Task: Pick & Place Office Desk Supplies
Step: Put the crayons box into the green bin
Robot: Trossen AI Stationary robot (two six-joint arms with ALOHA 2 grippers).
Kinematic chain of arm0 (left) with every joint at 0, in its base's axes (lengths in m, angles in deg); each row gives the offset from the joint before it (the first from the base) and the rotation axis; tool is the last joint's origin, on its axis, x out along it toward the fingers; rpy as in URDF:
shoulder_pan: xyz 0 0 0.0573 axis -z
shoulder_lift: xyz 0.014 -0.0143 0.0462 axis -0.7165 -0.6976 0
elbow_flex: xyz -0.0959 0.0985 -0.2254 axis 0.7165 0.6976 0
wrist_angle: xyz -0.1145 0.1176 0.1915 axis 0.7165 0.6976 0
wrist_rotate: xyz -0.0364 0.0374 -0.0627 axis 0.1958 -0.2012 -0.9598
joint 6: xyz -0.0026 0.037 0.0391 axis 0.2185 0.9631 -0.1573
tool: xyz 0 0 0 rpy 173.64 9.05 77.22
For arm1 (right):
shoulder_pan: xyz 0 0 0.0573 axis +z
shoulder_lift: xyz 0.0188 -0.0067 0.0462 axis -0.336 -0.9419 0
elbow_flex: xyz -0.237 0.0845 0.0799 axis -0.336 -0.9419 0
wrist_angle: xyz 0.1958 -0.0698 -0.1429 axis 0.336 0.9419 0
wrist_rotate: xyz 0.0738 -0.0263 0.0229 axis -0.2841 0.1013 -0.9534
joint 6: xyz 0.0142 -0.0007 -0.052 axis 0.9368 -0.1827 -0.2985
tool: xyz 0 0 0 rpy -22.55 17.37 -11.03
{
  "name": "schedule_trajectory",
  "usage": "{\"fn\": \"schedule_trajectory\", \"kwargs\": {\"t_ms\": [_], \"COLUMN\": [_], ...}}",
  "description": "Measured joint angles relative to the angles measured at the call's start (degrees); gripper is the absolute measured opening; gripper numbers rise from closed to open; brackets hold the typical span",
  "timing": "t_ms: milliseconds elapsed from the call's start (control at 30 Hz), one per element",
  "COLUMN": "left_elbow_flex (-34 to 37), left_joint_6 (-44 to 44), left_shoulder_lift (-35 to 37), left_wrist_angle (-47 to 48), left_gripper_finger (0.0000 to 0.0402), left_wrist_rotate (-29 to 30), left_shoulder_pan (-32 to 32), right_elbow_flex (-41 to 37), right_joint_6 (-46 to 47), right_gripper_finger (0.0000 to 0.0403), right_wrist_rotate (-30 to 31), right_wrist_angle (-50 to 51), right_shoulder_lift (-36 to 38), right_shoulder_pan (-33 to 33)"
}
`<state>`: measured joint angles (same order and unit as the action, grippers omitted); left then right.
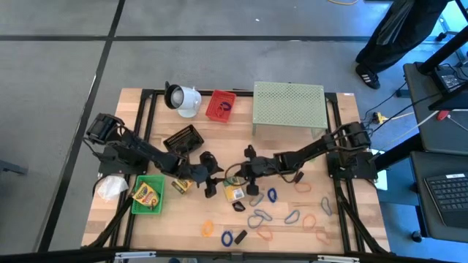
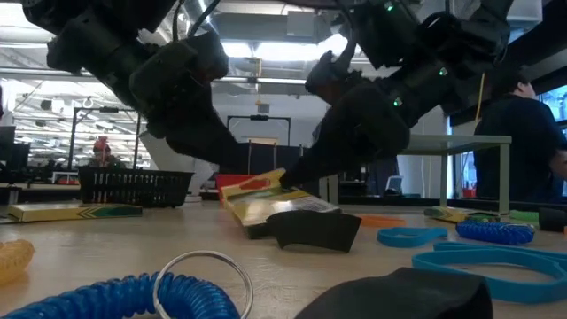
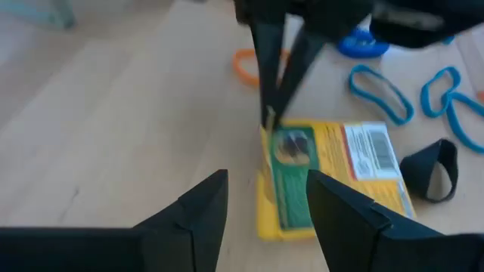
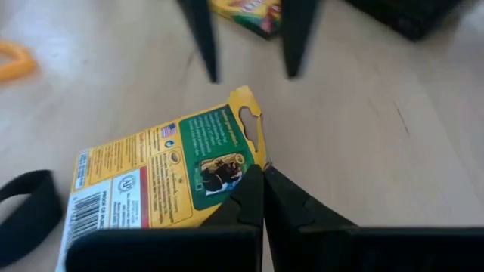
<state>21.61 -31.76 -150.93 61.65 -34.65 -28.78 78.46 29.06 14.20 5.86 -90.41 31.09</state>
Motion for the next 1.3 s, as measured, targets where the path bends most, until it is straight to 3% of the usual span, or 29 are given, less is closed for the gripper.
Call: {"fn": "schedule_trajectory", "kwargs": {"t_ms": [200, 400, 533, 667, 900, 1000, 1133, 1300], "left_elbow_flex": [0.0, 0.0, 0.0, 0.0, 0.0, 0.0, 0.0, 0.0], "left_joint_6": [3.7, 2.8, 0.1, -1.2, -1.3, -1.3, -1.3, -3.3], "left_shoulder_lift": [0.0, 0.0, 0.0, 0.0, 0.0, 0.0, 0.0, 0.0], "left_wrist_angle": [-4.8, -4.7, -4.7, -4.6, -4.3, -4.3, -4.3, -4.3], "left_gripper_finger": [0.0176, 0.0175, 0.0168, 0.0126, 0.001, 0.0003, 0.0002, 0.0002], "left_wrist_rotate": [-0.8, -6.7, -7.3, -7.3, -7.1, -7.3, -8.1, -8.8], "left_shoulder_pan": [-0.2, -0.2, -0.2, -0.2, -0.3, -0.3, -0.2, -0.2], "right_elbow_flex": [2.2, 4.7, 5.8, 5.9, 6.0, 6.0, 6.0, 6.0], "right_joint_6": [-3.7, -6.2, -6.6, -6.5, -5.9, -4.3, -4.1, -0.9], "right_gripper_finger": [0.0, 0.0, 0.0, 0.0003, 0.001, 0.0013, 0.0028, 0.0078], "right_wrist_rotate": [0.8, 0.9, 0.6, 0.4, 0.2, -0.3, -6.4, -10.0], "right_wrist_angle": [0.0, 0.5, 1.2, 1.9, 2.3, 2.4, 2.9, 6.8], "right_shoulder_lift": [0.0, 0.0, 0.0, 0.0, 0.0, 0.0, 0.4, 2.5], "right_shoulder_pan": [1.2, 1.4, 1.4, 1.4, 1.5, 1.4, 0.9, -0.1]}}
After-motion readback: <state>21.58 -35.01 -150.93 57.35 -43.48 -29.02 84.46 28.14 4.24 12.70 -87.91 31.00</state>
